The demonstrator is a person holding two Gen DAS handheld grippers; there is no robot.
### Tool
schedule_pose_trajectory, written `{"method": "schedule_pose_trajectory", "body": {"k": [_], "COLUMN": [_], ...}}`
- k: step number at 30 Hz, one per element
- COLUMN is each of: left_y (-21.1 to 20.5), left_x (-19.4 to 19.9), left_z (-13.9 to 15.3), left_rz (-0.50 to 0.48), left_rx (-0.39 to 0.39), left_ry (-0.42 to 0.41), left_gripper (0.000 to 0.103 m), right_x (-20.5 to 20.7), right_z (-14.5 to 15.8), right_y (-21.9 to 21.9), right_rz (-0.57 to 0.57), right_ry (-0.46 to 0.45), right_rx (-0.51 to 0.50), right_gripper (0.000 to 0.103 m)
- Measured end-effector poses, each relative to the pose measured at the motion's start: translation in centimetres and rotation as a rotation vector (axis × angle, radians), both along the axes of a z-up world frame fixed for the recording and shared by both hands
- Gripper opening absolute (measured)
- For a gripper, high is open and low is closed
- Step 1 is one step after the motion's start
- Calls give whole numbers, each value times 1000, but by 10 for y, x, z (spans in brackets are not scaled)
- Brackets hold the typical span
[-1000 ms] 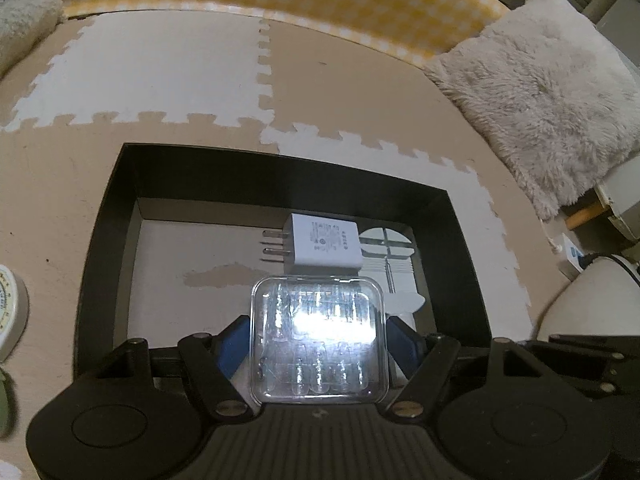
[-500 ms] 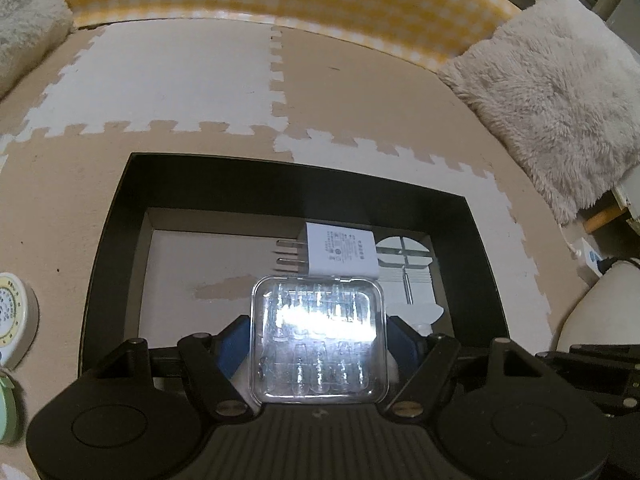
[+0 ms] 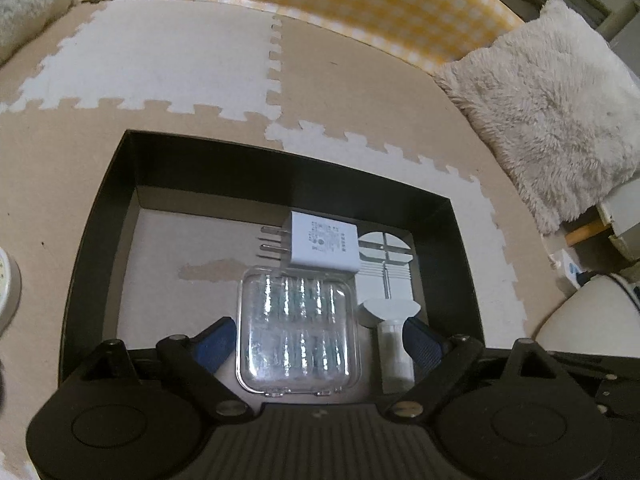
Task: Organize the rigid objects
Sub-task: 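Carry the clear case with the left gripper into the black box and release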
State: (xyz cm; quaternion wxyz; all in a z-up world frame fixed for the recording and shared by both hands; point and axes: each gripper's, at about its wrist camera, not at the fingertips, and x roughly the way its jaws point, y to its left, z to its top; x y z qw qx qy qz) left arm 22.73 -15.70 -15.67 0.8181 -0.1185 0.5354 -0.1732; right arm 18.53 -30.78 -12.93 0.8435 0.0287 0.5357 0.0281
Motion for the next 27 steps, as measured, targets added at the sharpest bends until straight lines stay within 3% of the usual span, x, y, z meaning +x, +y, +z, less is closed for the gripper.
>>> {"method": "schedule_pose_trajectory", "body": {"k": [8, 15, 18, 27], "left_y": [2, 3, 5, 21], "left_x": [1, -6, -10, -20], "left_z": [6, 21, 30, 61], "left_rz": [-3, -36, -36, -24], "left_rx": [6, 18, 20, 50], "left_ry": [-21, -40, -56, -121], "left_gripper": [91, 97, 102, 103], "right_x": [0, 0, 0, -1], "right_z": [0, 0, 0, 0], "right_y": [0, 0, -1, -2], "right_rz": [0, -3, -5, -8], "right_ry": [0, 0, 0, -1], "right_rx": [0, 7, 11, 19], "right_gripper": [7, 8, 8, 8]}}
